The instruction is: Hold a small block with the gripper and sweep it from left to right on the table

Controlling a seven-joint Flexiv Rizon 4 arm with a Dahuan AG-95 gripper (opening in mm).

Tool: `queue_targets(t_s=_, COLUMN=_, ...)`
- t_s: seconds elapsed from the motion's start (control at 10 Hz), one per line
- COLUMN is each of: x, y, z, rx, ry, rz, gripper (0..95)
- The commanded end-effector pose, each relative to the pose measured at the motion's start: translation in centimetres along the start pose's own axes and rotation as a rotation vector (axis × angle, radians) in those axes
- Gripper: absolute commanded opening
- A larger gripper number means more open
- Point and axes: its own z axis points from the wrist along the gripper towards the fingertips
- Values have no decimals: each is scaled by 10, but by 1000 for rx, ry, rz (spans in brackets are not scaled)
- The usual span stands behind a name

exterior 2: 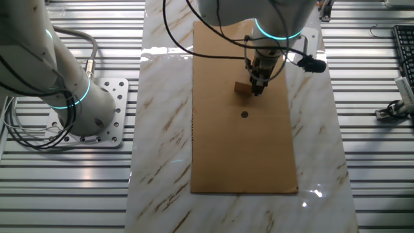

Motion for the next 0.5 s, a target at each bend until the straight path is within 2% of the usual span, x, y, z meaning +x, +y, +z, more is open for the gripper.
queue_targets(t_s=0.1, x=-1, y=1, z=32, rx=-5, ry=4, rz=-12, gripper=0)
queue_targets(t_s=0.2, x=0, y=3, z=32, rx=-4, ry=11, rz=-23, gripper=0)
queue_targets(t_s=0.3, x=1, y=5, z=32, rx=-24, ry=25, rz=-37, gripper=0)
queue_targets(t_s=0.4, x=1, y=6, z=32, rx=17, ry=20, rz=-64, gripper=0)
queue_targets(t_s=0.5, x=1, y=6, z=33, rx=16, ry=17, rz=-67, gripper=0)
